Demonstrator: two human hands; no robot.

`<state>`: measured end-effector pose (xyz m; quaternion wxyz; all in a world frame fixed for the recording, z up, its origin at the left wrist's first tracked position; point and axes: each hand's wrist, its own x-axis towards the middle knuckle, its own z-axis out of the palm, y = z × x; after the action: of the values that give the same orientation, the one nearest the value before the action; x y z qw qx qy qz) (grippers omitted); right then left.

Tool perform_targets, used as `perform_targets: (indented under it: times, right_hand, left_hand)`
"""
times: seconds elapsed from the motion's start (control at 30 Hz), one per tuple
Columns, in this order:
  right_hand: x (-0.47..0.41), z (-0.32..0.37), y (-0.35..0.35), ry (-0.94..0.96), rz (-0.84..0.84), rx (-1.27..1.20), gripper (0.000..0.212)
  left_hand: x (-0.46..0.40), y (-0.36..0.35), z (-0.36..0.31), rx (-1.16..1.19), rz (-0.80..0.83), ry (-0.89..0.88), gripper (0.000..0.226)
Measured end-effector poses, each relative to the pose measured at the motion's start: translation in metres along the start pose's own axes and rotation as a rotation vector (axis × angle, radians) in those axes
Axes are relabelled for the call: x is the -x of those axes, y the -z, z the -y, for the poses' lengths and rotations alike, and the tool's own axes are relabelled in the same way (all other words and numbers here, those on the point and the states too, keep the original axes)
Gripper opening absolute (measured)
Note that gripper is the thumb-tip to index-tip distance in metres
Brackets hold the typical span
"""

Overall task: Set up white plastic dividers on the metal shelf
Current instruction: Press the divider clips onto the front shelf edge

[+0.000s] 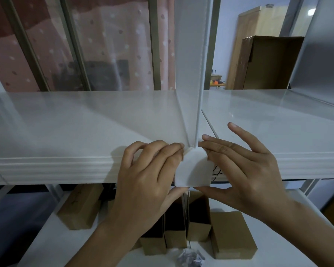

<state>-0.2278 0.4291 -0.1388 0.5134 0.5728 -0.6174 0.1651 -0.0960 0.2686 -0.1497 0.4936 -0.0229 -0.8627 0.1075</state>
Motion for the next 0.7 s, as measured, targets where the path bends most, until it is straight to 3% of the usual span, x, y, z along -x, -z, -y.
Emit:
perform_targets:
  times: [0.7]
  right_hand:
    - [-0.0080, 0.0101, -0.0013, -0.018, 0.023, 0.006, 0.047]
  left_hand:
    - [0.0026, 0.0045, 0.0104, 0.012, -0.002, -0.010, 0.048]
